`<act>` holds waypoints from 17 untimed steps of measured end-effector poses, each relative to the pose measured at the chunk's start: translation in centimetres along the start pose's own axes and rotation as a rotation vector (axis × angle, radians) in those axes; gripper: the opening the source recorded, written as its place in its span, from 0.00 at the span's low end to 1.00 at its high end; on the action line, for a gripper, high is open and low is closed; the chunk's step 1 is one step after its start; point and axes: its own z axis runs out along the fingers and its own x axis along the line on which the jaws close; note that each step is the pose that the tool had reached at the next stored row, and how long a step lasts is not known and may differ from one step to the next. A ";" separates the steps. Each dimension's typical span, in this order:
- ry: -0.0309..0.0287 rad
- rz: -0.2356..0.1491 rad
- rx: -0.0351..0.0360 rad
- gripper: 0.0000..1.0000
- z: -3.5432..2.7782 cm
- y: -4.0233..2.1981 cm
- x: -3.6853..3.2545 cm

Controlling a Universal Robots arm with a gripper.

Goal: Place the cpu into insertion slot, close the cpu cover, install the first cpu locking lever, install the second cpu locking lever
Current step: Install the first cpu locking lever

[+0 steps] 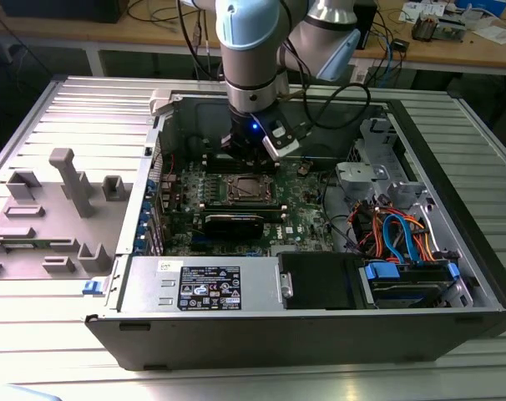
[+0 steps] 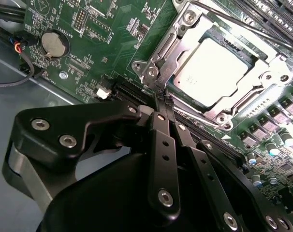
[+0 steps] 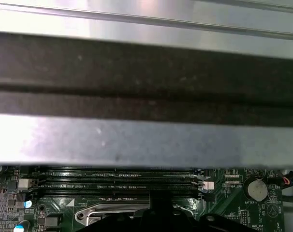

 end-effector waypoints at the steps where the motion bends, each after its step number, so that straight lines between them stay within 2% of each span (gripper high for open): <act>1: -0.0001 0.000 -0.0007 0.11 0.01 0.00 0.00; 4: -0.0001 0.000 -0.0019 0.11 -0.05 -0.01 0.00; 7: -0.0009 0.002 -0.0162 0.11 -0.48 0.04 -0.07; 8: -0.0009 0.002 -0.0184 0.11 -0.48 0.04 -0.07; 9: -0.0011 0.003 -0.0248 0.11 -0.48 0.03 -0.07; 11: -0.0020 0.006 -0.0420 0.11 -0.47 -0.04 -0.06; 12: -0.0025 0.007 -0.0547 0.11 -0.48 -0.15 -0.06; 13: -0.0029 0.008 -0.0611 0.11 -0.49 -0.30 -0.06; 17: -0.0033 0.008 -0.0652 0.11 -0.40 -0.62 -0.03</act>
